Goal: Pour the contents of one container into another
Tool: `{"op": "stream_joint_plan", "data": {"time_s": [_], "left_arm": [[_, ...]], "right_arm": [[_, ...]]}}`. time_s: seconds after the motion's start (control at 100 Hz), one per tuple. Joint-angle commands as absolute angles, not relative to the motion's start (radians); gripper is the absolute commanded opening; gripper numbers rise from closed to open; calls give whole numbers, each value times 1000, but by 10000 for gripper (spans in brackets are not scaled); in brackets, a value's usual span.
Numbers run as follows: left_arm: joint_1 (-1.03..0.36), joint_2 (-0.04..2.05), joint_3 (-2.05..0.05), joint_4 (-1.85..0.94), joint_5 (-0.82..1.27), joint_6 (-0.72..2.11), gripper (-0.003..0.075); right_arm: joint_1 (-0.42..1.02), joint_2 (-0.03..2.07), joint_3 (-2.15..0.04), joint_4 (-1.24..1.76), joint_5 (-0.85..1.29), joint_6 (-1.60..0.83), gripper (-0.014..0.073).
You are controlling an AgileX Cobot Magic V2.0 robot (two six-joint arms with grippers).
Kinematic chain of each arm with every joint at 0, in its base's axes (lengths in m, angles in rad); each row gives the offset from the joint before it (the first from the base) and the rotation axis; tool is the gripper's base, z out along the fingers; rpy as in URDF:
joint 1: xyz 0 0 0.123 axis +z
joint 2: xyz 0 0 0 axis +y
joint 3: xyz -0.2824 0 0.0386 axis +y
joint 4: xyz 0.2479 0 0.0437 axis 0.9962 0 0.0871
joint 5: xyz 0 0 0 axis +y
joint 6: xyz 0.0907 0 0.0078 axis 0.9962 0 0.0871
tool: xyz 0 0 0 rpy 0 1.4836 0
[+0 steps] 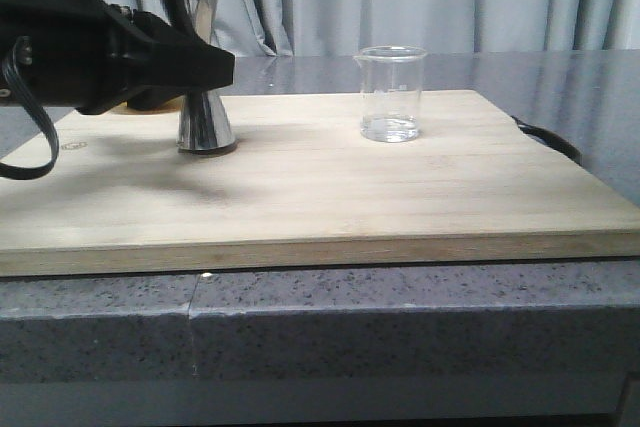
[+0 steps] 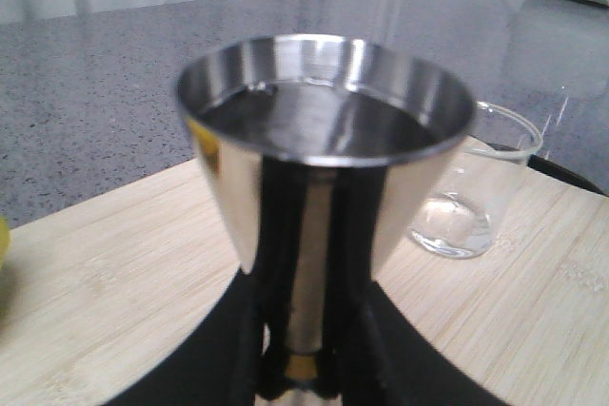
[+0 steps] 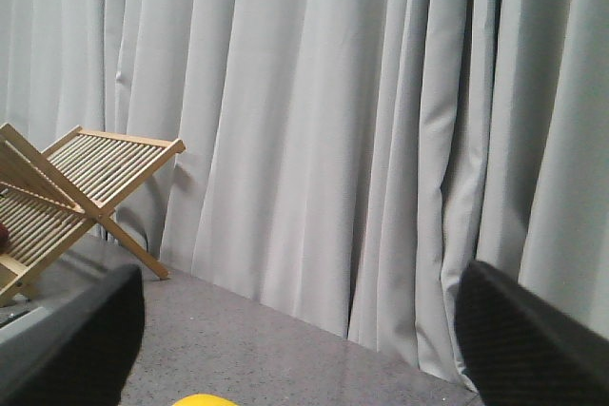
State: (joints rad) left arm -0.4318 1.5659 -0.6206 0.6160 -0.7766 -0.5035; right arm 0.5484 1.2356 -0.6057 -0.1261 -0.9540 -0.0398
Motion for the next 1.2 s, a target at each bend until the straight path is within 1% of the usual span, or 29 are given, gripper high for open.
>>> {"op": "stream_joint_plan", "data": {"time_s": [0.0, 1.19], "left_arm": [[-427, 1536, -651, 587, -874, -494, -19], [-427, 1538, -651, 539, -906, -416, -19]], "right_arm": [[549, 1207, -626, -123, -1028, -48, 599], [549, 1207, -626, -123, -1037, -48, 599]]}}
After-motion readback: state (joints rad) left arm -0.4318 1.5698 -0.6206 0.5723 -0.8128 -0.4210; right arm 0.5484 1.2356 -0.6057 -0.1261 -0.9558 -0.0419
